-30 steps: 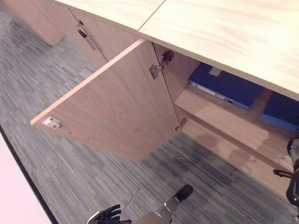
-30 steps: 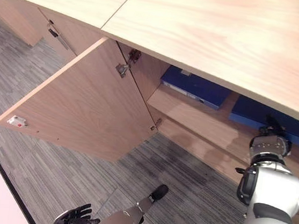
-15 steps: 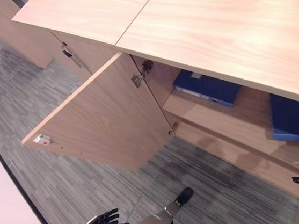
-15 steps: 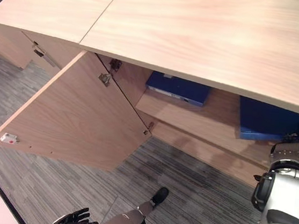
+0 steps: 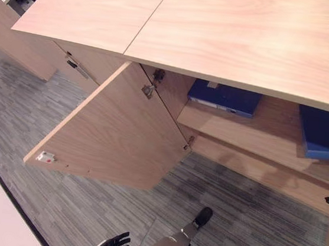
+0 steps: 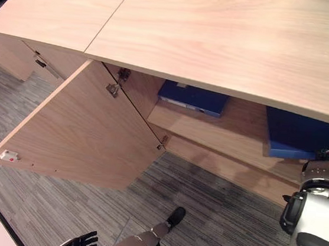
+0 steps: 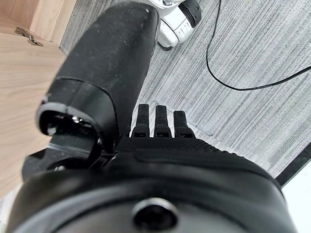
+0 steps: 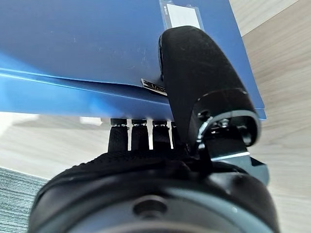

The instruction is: Put the empty folder in the office cabinet

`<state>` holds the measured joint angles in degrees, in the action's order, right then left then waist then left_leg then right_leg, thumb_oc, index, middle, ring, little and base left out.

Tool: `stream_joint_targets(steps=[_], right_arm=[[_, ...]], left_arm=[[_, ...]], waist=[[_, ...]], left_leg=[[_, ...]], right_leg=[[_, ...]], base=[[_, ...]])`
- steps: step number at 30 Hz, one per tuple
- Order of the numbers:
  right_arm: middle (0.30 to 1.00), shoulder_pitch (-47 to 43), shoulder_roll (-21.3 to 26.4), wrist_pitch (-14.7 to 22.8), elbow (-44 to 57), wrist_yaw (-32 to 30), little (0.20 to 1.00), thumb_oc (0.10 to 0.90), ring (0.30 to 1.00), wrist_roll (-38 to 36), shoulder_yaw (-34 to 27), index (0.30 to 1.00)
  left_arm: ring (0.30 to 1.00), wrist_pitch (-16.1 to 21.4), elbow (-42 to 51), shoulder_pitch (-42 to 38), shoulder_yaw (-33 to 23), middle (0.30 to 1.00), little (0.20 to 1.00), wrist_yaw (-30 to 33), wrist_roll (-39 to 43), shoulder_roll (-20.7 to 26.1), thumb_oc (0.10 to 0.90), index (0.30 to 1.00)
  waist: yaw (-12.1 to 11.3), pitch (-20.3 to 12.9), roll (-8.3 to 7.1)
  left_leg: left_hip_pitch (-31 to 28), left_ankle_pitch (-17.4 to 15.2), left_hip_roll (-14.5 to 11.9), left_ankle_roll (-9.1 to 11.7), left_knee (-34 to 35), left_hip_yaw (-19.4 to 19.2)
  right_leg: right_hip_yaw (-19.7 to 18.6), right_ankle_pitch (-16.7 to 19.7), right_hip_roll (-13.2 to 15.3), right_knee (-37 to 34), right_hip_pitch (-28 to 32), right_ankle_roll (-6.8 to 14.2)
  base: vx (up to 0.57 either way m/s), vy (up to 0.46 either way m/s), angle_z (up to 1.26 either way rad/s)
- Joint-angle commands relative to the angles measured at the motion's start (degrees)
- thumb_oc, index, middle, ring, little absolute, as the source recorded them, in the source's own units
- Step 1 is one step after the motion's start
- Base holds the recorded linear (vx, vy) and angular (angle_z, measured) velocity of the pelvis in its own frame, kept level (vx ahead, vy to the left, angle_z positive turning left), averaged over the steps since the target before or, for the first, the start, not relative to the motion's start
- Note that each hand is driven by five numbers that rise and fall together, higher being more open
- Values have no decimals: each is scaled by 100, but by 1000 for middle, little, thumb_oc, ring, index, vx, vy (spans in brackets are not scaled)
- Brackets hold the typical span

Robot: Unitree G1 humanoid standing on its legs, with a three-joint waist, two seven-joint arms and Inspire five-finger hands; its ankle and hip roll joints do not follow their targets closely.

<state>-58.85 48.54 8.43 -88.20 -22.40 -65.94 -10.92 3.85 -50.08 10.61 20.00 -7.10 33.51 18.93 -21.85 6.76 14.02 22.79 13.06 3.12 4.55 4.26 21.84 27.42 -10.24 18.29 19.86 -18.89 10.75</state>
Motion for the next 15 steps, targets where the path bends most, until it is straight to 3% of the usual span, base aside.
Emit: stream_joint_targets(steps=[1,5,6,7,15], right_arm=[[300,-166,383,483,680,76,300,400,300,97,505,300],[300,-232,97,592,761,69,300,400,300,-123,422,300],[716,-222,87,599,771,66,716,678,716,-128,415,716],[900,-226,38,635,768,82,900,800,900,-210,373,900],[900,-283,-284,829,877,-48,900,800,900,-457,196,900]], left_arm=[[900,90,-265,28,109,900,900,54,140,-71,800,900],[900,105,-270,-24,138,900,900,90,121,-103,800,900],[900,107,-273,-25,134,900,900,91,120,-100,800,900],[900,103,-271,-31,145,900,900,86,117,-97,800,900],[900,94,-243,-74,265,900,900,108,27,-101,800,900]], waist=[[32,188,92],[19,191,77],[26,194,74],[10,196,73],[-99,181,41]], left_leg=[[-498,-1083,-117,163,74,-7],[-519,-1090,-116,152,74,30],[-521,-1090,-115,153,74,35],[-522,-1087,-110,151,74,51],[-520,-1089,-63,148,74,139]], right_leg=[[224,42,-453,-1098,848,-101],[244,6,-451,-1054,875,-116],[249,2,-450,-1050,877,-116],[261,-7,-452,-1037,884,-120],[382,-26,-458,-1027,951,-112]], base=[[20,1,-5],[7,-2,-2],[0,0,0],[0,0,0],[2,-3,7]])
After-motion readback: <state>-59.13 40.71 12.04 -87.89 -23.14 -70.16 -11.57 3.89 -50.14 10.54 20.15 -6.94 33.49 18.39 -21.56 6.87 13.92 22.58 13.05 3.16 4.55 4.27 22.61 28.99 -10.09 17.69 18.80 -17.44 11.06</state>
